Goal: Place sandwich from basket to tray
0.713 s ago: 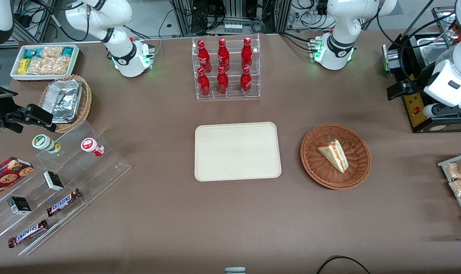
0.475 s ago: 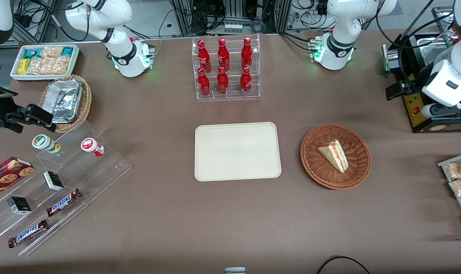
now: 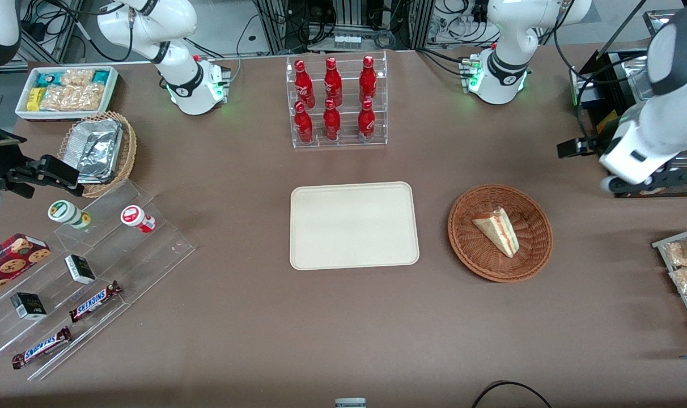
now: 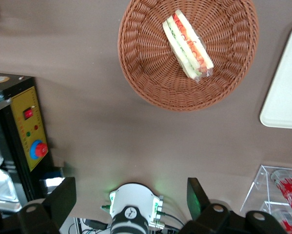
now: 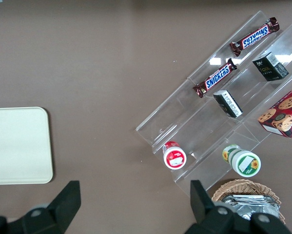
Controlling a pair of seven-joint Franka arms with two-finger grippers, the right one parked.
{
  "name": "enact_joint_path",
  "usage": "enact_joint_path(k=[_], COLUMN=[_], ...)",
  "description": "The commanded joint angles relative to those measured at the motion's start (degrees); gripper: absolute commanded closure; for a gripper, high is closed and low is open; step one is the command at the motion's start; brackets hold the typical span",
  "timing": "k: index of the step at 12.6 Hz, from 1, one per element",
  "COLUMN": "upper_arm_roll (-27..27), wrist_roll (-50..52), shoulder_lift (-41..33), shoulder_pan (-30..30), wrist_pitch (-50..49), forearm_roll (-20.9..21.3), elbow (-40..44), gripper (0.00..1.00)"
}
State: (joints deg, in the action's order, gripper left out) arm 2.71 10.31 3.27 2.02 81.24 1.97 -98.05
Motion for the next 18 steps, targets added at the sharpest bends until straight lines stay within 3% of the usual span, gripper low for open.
enact_joint_path(k=[1,9,18], upper_arm_roll=[-0.3,-0.2,0.1], wrist_roll=[-0.6,0.6,38.8], shoulder_lift=[1.6,1.7,4.2], shoulder_pan=[1.3,2.2,8.3], wrist_pitch=[7.5,37.0,48.1], forearm_roll=[-0.3,-0.2,-0.1], elbow=[-5.7,-25.9,-26.9], gripper=[0.0,0.0,0.0])
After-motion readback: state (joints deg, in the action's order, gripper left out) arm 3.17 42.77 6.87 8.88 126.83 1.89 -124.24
